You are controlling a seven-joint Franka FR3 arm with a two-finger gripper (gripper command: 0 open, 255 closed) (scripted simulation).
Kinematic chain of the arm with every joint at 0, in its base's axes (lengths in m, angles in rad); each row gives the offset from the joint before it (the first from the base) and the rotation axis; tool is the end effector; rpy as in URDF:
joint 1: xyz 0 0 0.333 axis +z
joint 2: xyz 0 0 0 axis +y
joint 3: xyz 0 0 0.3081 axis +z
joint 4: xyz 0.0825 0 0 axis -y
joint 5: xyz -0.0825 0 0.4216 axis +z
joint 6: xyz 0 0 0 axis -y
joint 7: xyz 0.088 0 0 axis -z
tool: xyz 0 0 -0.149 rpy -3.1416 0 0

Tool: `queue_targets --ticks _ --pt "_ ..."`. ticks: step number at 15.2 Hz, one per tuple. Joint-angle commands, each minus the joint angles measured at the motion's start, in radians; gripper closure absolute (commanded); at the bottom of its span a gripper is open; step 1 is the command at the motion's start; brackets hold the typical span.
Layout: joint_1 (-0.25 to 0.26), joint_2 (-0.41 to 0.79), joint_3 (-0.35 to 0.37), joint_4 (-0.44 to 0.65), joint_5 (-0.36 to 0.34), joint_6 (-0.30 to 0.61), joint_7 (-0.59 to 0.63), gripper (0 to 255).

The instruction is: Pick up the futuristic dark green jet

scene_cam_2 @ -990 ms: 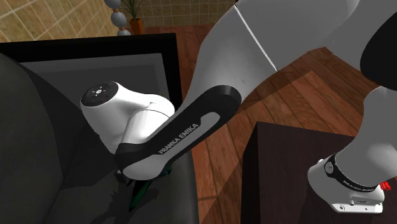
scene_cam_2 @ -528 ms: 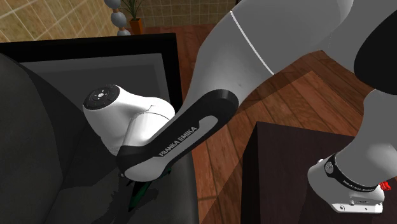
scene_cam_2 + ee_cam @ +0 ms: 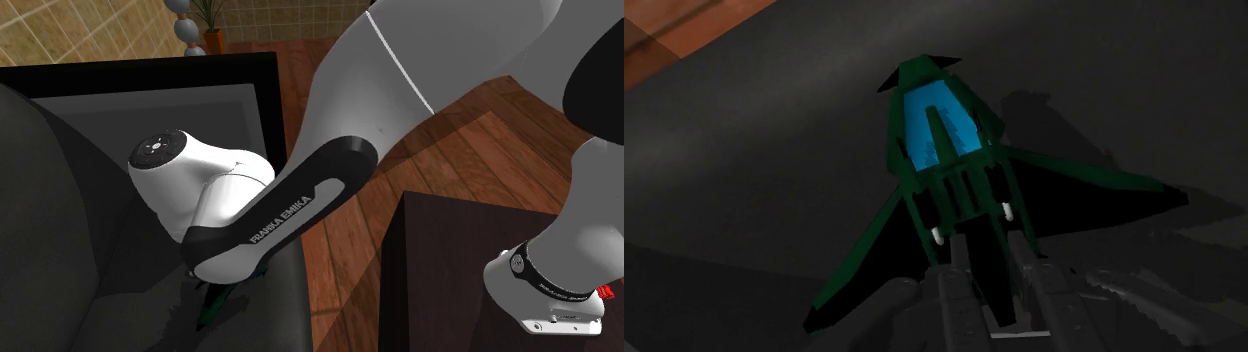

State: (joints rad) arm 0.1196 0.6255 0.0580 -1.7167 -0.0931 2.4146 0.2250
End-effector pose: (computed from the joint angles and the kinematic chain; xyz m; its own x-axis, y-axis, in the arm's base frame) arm 0.6956 0.1199 0.1581 0.9969 0.0083 0.0786 0.0071 -0.9999 0.0157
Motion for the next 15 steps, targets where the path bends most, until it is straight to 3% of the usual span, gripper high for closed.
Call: queue_targets --ticks 1,15 --pt "-0.001 -0.015 0.001 0.003 0.002 -0.017 -0.002 255" --pt "-0.005 -0.111 0.008 0.025 0.013 -0.135 -0.012 255"
